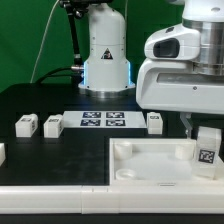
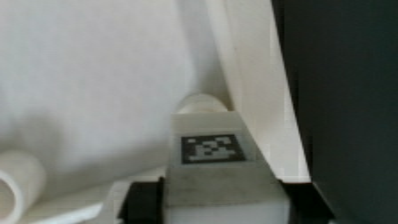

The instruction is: Assemble one leg

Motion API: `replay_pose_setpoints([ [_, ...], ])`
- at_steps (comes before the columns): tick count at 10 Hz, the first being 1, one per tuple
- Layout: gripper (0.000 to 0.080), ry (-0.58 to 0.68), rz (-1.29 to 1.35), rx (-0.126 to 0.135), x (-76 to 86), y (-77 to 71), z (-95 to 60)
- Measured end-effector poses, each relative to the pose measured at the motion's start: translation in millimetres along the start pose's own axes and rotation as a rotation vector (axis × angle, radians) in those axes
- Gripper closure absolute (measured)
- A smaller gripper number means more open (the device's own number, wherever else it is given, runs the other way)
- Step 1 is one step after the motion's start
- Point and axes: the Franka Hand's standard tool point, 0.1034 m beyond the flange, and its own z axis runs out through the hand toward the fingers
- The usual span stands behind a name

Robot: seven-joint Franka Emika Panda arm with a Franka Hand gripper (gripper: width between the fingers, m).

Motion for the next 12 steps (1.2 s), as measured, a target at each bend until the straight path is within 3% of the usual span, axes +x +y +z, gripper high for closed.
replay_pose_setpoints([
  [4, 0.0505, 0.017, 0.433, -0.018, -4.4, -5.6, 1.1],
  [7, 0.0505, 0.013, 0.607, -0.011, -6.3, -9.1, 1.6],
  [8, 0.0451, 0.013, 0.604, -0.011, -6.9, -9.8, 1.7],
  [9, 0.0252, 0.012, 0.575, -0.011, -7.0, -9.9, 1.8],
  [10, 0.0252, 0.012, 0.536, -0.011, -6.8, -9.7, 1.7],
  [11, 0.0181, 0.013, 0.498, -0.011, -5.6, -8.3, 1.5],
  [12, 0.0159, 0.012, 0.415, -0.012, -5.5, -8.4, 1.3],
])
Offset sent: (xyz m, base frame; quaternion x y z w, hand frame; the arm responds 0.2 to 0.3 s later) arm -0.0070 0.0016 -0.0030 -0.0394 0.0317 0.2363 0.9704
